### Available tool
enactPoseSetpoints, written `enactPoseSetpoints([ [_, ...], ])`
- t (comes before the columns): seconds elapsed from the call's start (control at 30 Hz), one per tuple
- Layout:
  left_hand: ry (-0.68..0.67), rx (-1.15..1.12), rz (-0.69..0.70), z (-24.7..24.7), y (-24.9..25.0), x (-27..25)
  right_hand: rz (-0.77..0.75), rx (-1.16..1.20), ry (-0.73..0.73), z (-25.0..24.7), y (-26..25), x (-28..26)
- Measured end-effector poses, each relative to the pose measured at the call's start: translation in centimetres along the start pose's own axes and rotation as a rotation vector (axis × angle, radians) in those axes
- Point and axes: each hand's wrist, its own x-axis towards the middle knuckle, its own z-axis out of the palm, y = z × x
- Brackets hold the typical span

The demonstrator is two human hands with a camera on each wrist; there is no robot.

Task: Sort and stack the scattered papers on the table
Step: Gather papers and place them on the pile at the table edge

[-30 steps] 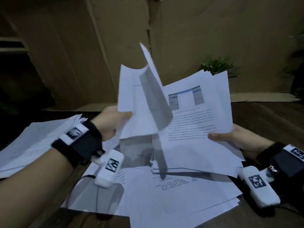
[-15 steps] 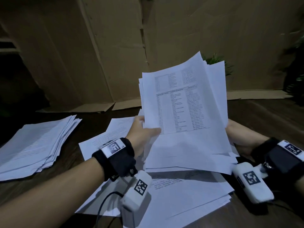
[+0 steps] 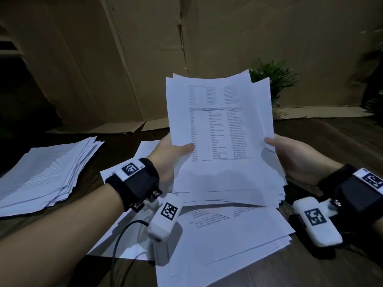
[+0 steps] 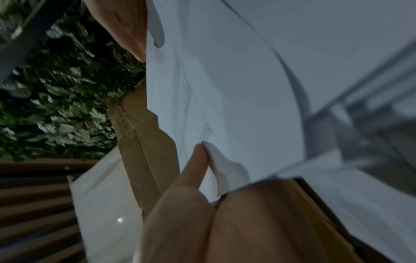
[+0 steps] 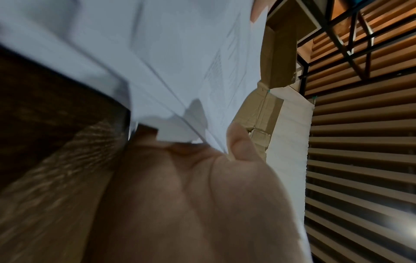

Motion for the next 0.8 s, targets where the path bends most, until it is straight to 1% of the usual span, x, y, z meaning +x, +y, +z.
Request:
enactPoseSetpoints([
  [0.13,-0.138,0.062,-0.022,0.4,1.4,-0.6,-0.058,-0.218,-0.028,0.3,-0.1,-0.2],
  [0.23,-0.161,0.054,-0.075,0.2,2.2,-0.8,-0.125,-0.200,0.025,0.6,-0.5,-0.5],
  [0.27,-0.161,0.034,-0.120,-0.1,2.0,-0.9,-0.151,-0.177,0.035,0.4,-0.6,-0.5],
  [0.33,-0.200,-0.040,-0.290,-0.7,1.4,-1.4,-0.178,-0.137,0.037,0.3,-0.7,-0.4],
  [0.4,-0.317,-0.178,-0.451,-0.8,0.9,-2.2,-0.196,-0.131,0.036,0.2,-0.8,-0.5],
  [0.43,-0.371,-0.255,-0.500,-0.7,0.7,-2.6,-0.202,-0.134,0.037,0.1,-0.8,-0.5],
  [0.47,-0.392,-0.321,-0.532,-0.6,0.5,-2.9,-0.207,-0.135,0.035,0.1,-0.8,-0.5],
  [0.53,-0.385,-0.399,-0.534,-0.2,0.3,-3.4,-0.212,-0.128,0.041,0.1,-0.9,-0.5],
  [0.6,-0.363,-0.411,-0.505,0.0,0.1,-3.5,-0.214,-0.125,0.060,0.0,-0.8,-0.4],
  [0.7,-0.359,-0.358,-0.493,0.0,-0.4,-3.0,-0.199,-0.100,0.064,0.0,-1.0,-0.6],
  [0.8,-0.276,-0.251,-0.452,-0.1,-0.6,-2.7,-0.169,-0.146,0.042,0.2,-1.3,-0.9],
])
